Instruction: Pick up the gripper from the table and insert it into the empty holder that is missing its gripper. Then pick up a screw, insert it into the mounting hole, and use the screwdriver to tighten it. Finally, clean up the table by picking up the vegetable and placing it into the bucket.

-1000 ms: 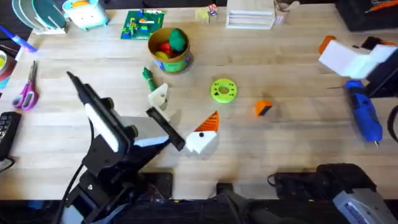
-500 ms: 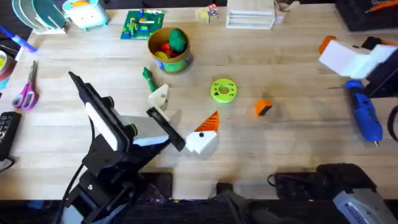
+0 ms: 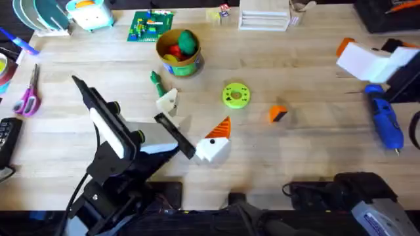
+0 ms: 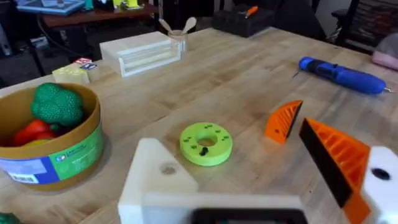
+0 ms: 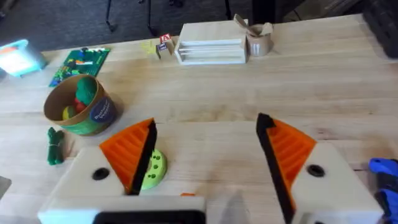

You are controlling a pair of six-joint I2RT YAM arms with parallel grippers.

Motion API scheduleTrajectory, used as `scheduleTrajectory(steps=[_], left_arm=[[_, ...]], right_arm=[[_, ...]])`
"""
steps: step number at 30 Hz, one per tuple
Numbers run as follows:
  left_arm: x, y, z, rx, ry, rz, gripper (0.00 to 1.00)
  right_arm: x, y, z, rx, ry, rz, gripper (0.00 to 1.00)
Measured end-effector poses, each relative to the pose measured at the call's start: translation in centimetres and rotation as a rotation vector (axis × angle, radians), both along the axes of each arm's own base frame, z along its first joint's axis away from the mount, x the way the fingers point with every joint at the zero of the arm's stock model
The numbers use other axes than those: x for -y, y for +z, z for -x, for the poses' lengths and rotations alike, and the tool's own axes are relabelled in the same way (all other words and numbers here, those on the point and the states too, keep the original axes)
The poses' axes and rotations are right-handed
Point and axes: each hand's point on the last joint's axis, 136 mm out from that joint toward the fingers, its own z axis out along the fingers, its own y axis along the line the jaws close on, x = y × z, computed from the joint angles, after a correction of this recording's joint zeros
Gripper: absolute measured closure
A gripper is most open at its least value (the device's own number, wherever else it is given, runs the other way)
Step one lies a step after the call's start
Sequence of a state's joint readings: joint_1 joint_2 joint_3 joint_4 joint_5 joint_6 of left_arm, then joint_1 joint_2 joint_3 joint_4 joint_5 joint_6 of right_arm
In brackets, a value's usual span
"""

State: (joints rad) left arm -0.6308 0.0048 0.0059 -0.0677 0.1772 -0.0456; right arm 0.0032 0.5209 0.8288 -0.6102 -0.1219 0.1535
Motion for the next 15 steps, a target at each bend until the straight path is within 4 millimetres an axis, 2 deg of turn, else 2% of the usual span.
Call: scheduleTrajectory(steps=[15], left_arm=[[-0.08, 0.0, -0.08, 0.0, 0.006, 0.0, 0.008]], right_arm=[[-0.27, -0.49, 0.25, -0.026, 0.006, -0.026, 0.01]])
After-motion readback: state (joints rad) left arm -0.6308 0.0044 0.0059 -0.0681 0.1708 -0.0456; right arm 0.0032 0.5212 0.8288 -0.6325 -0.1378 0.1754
